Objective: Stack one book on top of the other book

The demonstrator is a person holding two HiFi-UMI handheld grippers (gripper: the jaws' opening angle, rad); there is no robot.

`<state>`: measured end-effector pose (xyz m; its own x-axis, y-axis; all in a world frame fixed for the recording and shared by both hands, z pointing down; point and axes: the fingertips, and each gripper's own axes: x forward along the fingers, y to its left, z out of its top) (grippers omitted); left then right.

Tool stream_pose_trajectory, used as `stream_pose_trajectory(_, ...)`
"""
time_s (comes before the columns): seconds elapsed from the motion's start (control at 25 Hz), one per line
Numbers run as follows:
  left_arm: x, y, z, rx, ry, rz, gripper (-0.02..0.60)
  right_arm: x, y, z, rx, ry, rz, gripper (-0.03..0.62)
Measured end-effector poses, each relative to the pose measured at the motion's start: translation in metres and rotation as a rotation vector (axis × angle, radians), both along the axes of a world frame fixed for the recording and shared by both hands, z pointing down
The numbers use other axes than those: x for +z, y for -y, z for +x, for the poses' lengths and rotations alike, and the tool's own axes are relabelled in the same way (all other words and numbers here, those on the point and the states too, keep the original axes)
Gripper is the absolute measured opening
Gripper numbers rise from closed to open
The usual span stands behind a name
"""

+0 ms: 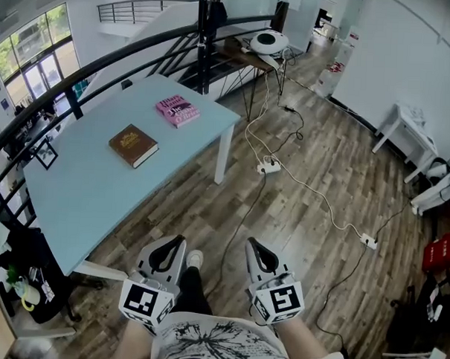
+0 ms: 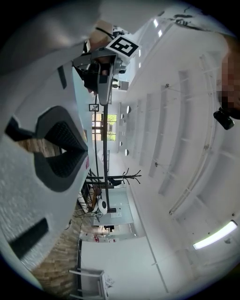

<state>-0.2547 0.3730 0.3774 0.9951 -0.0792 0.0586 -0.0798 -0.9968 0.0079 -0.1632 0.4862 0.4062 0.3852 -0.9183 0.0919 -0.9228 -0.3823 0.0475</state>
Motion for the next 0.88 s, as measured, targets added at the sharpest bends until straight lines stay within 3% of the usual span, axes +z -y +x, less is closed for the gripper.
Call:
stream_pose_trajectory(0.56, -0.016, 0.229, 0.173, 0.018, -0.015, -0.008, 0.015, -0.015, 0.221, 0.171, 0.030, -0.017, -0.037, -0.008)
stream_pose_trajectory(0.88, -0.009, 0.316, 0.227, -0.008, -0.001, -0.033, 0.015, -0.006, 0.312, 0.226, 0.005, 0.002, -0.065, -0.008)
